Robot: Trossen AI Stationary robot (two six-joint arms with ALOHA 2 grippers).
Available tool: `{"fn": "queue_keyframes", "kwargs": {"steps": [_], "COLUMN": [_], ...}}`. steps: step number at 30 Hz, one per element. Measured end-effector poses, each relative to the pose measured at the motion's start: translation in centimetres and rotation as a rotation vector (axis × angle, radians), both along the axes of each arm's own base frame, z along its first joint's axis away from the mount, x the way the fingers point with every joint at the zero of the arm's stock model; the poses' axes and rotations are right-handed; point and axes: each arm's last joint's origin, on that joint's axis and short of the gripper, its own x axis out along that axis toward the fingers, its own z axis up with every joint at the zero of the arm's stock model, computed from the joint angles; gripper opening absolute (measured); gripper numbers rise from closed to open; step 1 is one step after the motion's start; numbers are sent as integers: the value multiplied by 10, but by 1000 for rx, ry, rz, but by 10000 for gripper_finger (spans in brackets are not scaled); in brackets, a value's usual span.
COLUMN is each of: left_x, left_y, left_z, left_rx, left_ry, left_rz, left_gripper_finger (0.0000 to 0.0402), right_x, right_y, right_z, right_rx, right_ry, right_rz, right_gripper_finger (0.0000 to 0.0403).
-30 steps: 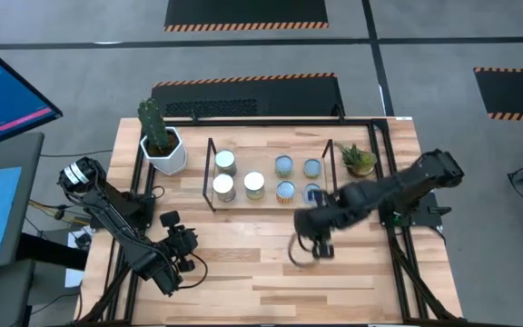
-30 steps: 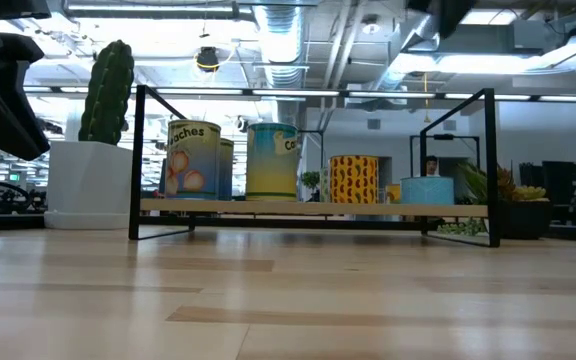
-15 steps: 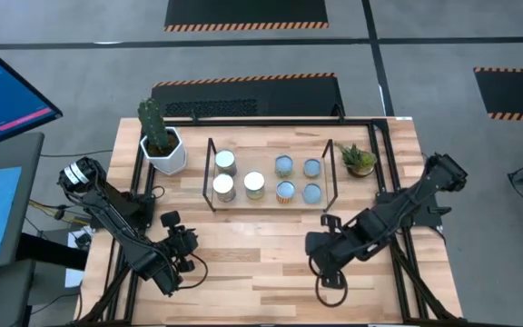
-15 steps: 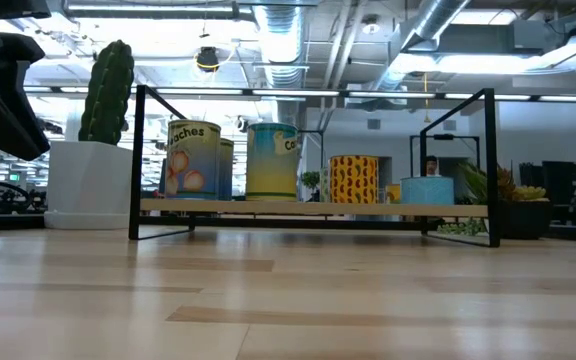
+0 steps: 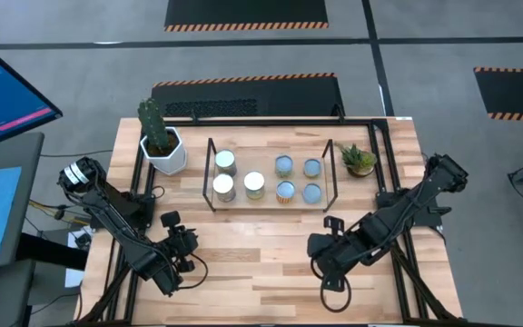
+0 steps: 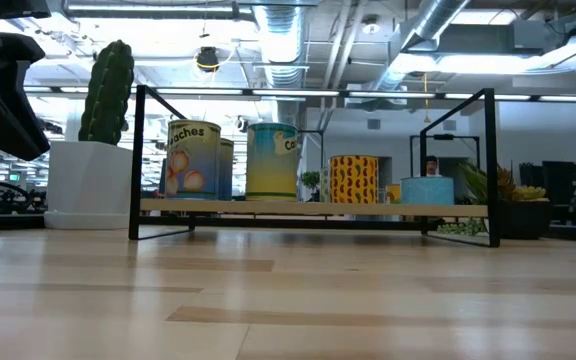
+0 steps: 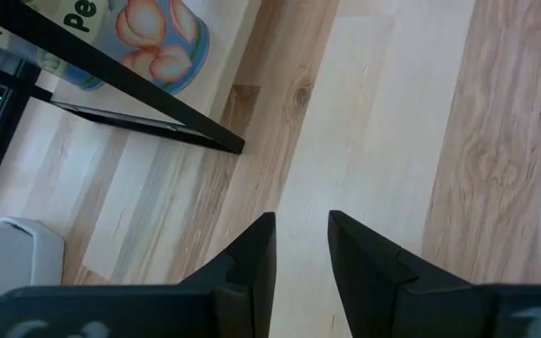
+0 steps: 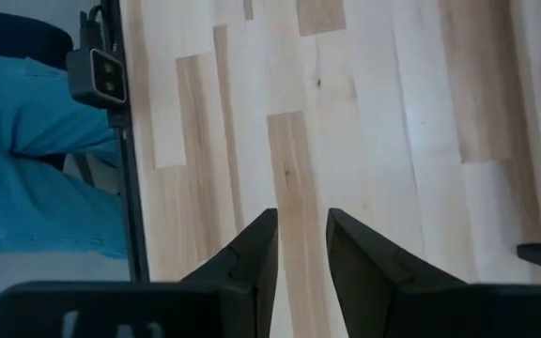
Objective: Pick and place cans onto a shelf
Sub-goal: Adjust the canned goods on the shelf
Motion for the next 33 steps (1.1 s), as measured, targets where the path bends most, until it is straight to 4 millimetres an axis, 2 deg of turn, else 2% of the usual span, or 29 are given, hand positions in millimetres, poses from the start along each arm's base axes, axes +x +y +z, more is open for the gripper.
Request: {"fn": "queue_keyframes", "kwargs": {"steps": [3,7,10,15,17,19,21,24,26,30,33], "left_x": [0,0,1,3,4,5,6,8,8,10,10], "left_y": [0,-1,-1,-2,-2,-1,-2,-2,-2,-2,-2], "left_z": [0,0,0,0,1,1,1,1,1,1,1], "left_rx": [0,-6,-9,0,1,7,-4,-1,1,0,-6], "left_ry": [0,-5,-11,-48,-52,-49,-56,-57,-62,-68,-72], "left_rz": [0,0,0,-8,-12,-20,-21,-29,-29,-28,-31], "left_gripper_finger": [89,89,89,89,89,89,89,89,89,89,89], "right_x": [1,11,32,78,98,105,122,127,132,138,145], "right_y": [-2,-6,-16,-41,-57,-78,-103,-144,-170,-217,-245], "right_z": [0,5,13,4,2,1,13,19,20,6,-15], "right_rx": [-61,-288,-379,-466,-531,-597,-628,-654,-607,-451,-433], "right_ry": [-34,-196,-334,-427,-453,-416,-494,-465,-483,-472,-407], "right_rz": [16,122,183,338,348,325,250,214,226,210,147], "right_gripper_finger": [118,118,118,118,118,118,118,118,118,118,117]}}
